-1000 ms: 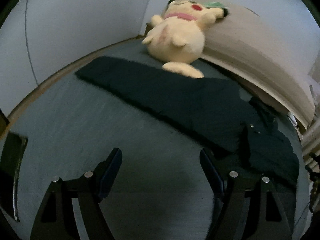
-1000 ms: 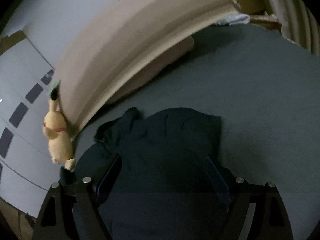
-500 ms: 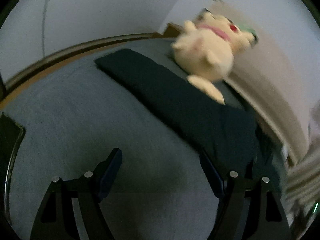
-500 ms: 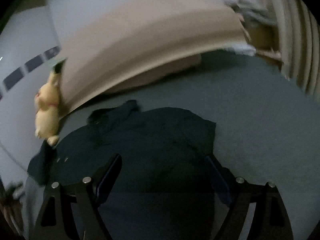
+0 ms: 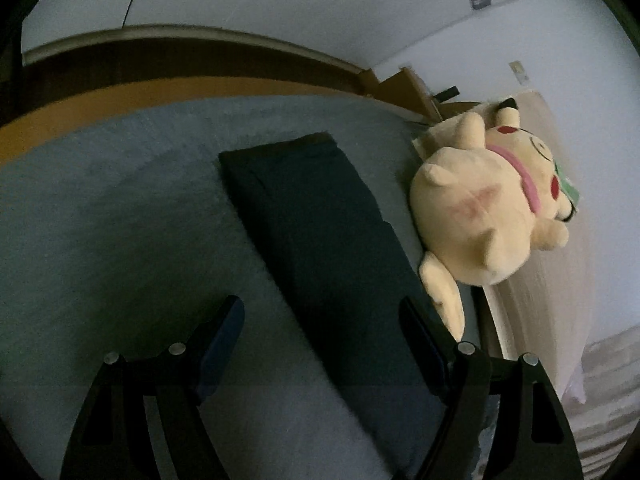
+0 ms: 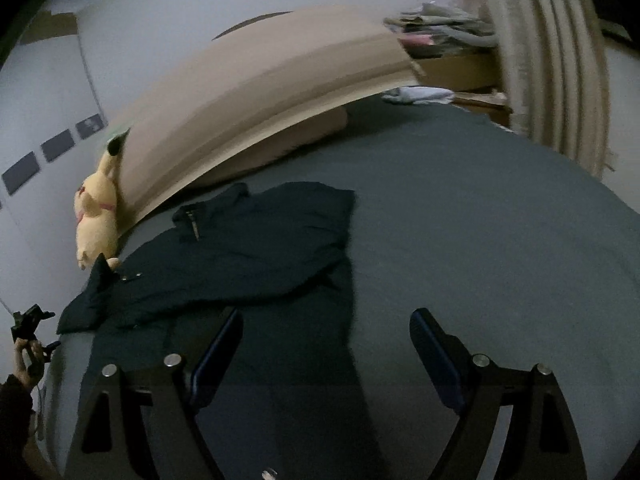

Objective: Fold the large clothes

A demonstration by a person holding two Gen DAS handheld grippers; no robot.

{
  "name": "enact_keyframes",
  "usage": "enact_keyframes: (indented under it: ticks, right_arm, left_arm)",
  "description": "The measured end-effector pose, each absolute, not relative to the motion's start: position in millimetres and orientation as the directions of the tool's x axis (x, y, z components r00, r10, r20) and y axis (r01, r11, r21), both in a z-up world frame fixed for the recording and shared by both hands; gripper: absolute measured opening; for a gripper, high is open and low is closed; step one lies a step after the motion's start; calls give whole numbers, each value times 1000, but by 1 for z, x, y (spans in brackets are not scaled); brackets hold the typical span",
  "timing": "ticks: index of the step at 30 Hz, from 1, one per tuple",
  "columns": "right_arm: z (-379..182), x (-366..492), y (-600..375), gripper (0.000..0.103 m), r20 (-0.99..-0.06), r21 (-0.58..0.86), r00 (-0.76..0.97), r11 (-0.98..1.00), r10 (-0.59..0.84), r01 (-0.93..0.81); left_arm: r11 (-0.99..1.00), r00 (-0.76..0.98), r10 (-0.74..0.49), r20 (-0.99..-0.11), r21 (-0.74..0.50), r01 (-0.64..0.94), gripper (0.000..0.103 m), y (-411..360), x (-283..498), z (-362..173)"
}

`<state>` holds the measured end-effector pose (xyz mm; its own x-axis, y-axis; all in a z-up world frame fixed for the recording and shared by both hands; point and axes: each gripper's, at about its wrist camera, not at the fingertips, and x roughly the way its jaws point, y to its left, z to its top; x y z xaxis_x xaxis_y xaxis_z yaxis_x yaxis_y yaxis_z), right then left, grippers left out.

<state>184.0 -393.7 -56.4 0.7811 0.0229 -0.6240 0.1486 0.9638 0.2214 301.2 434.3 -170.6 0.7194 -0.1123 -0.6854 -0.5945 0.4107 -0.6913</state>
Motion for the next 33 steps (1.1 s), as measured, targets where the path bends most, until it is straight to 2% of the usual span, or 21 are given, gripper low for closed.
enact_keyframes:
  ticks: [3,5,6,10,15,21,27,33]
  right_arm:
    - [-55,180,-397,88,-634,201,773,965,-2,167]
    - [-55,180,-399,88,-636,197,772,965,-8,173]
    - [-55,180,-398,88,-635,196,773,965,-12,176]
    - [-57,180,-395,88,-636,194,772,966,-9,171]
    - [-59,176,-399,88,-627,200,779,963,-15,179]
    - [-66,164,-414,88,-604,215,795,949,-56,231]
    - [-77,144,-439,88,-595,266,800,920,-78,287]
    - [-82,126,-461,88,-583,332,810,888,-71,317]
  left_arm:
    - [406,722,-107,-684,-693,-596,78,435,310,-173]
    - [424,709,-97,-698,-674,-605,45,436,316,-173]
    - [459,665,-81,-742,-620,-636,19,435,322,-173]
    - [516,623,-45,-781,-552,-655,11,431,331,-172]
    - [608,635,49,-771,-481,-632,7,416,327,-141]
    - [767,713,161,-682,-368,-525,7,367,309,-66]
    - [874,796,179,-578,-277,-398,7,304,304,4]
    - [931,847,127,-515,-233,-281,7,239,300,49]
